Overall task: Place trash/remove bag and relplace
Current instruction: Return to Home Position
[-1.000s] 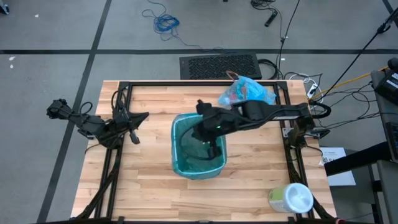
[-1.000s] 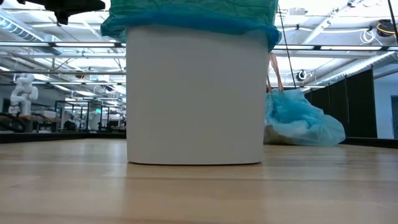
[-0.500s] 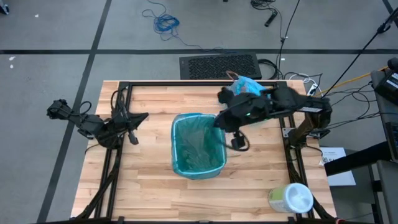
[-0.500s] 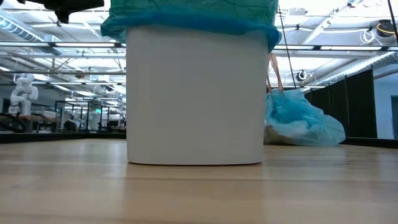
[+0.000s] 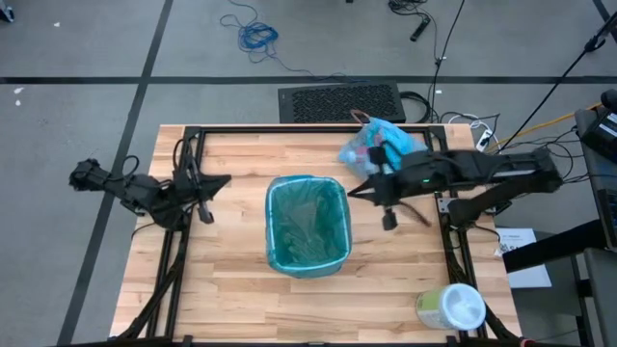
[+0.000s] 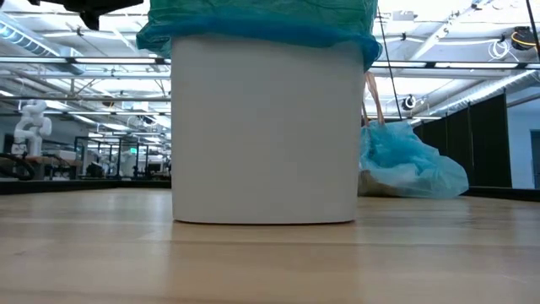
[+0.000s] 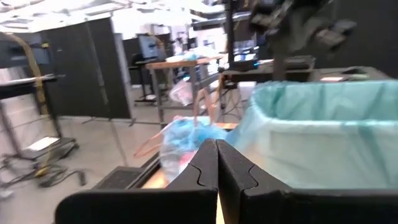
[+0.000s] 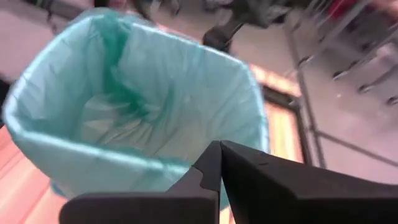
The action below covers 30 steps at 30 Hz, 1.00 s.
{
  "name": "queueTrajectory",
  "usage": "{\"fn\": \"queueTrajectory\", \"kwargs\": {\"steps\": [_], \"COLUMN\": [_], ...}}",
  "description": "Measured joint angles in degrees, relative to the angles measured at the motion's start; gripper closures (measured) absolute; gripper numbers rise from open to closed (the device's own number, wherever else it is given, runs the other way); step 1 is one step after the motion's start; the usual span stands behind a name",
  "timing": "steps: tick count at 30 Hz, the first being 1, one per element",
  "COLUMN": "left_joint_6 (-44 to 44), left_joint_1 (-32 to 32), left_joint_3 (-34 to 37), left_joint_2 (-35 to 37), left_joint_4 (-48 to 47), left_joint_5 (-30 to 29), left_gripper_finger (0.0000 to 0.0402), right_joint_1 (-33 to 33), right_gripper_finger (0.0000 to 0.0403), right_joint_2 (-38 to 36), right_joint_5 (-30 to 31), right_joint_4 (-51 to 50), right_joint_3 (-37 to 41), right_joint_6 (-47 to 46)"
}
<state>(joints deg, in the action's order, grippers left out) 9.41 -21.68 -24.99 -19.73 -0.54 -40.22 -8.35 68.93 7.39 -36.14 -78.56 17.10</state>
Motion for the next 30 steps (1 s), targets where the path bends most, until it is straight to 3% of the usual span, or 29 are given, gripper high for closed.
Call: {"fn": "queueTrajectory", "kwargs": {"steps": [6,11,15,22,27,30], "left_joint_6": [0.0,0.2,0.0,-3.3,-3.0,-3.6], "left_joint_1": [5.8,12.0,14.8,14.9,14.8,14.8], "left_joint_3": [0.0,0.0,0.1,2.5,7.3,10.1], "left_joint_2": [-2.1,-6.7,-6.8,7.1,19.6,19.7], "left_joint_4": [3.8,4.4,2.4,-10.2,-11.9,-14.4], "left_joint_5": [6.8,10.6,9.8,8.6,11.7,11.8], "left_gripper_finger": [0.0401,0.0401,0.0402,0.0402,0.0401,0.0402], "right_joint_1": [3.8,8.3,9.9,10.4,11.4,11.8], "right_gripper_finger": [0.0403,0.0403,0.0403,0.0403,0.0403,0.0403], "right_joint_2": [-16.9,-26.9,-35.3,-55.0,-64.1,-67.2], "right_joint_5": [-1.1,-4.7,-5.3,-7.3,-7.2,-7.2], "right_joint_4": [22.3,29.6,34.7,42.1,45.9,45.8], "right_joint_3": [24.1,36.8,45.7,60.8,69.3,72.9], "right_joint_6": [-0.6,-3.2,-3.0,-5.7,-7.3,-10.0]}}
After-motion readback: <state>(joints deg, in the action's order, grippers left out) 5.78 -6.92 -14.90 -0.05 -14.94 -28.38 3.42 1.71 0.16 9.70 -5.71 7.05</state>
